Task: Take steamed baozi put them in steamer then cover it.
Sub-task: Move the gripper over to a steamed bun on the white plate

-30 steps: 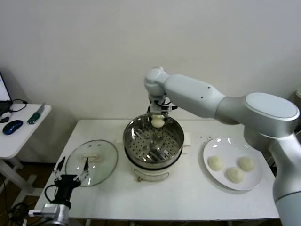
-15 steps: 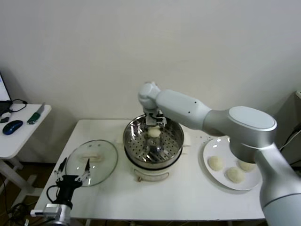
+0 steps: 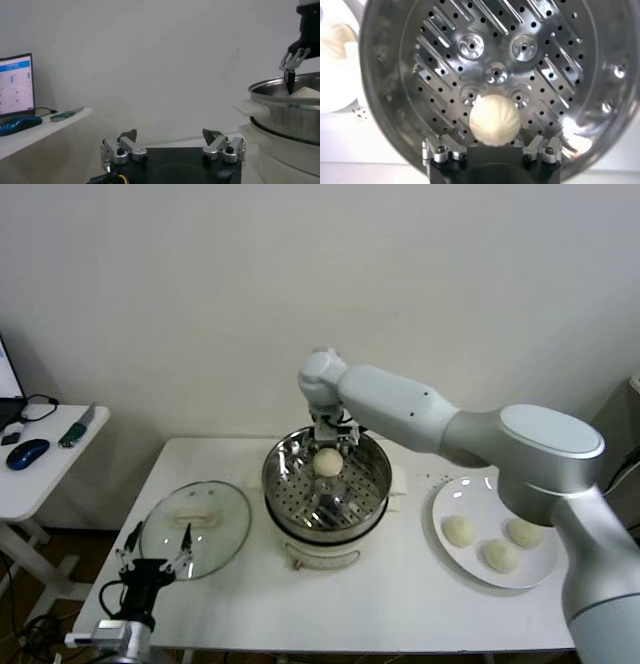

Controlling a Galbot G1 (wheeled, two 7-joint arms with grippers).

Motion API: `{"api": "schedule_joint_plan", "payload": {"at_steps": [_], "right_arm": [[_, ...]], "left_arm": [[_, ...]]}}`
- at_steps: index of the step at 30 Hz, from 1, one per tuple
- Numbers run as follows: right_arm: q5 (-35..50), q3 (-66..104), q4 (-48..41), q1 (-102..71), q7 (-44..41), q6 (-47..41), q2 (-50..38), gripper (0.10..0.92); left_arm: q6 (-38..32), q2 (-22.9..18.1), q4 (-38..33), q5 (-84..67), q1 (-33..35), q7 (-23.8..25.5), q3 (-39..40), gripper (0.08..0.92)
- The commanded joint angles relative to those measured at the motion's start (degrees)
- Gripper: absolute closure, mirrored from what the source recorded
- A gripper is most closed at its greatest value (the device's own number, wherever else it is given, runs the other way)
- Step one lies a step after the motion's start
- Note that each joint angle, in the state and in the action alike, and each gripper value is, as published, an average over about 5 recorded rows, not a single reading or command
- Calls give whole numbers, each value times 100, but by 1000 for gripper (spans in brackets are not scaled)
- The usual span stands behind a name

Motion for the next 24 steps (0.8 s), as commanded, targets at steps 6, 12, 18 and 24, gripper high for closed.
{"api": "schedule_joint_plan", "payload": {"at_steps": [6, 12, 18, 24], "right_arm": [[2372, -781, 859, 1126, 570, -1748, -1729, 203], [3969, -1618, 1416, 1536, 1106, -3722, -2921, 203], [4744, -1592, 1810, 1233, 1048, -5019, -3916, 203], [4235, -1090, 1772, 171, 758, -5143, -4538, 203]], "left_arm": [[-2, 37, -63, 18, 68, -7, 29, 177], [10, 44, -174, 14, 101, -5, 60, 177], [2, 55, -222, -2, 156, -4, 36, 177], [6, 40, -307, -20, 245, -5, 1, 177]]}}
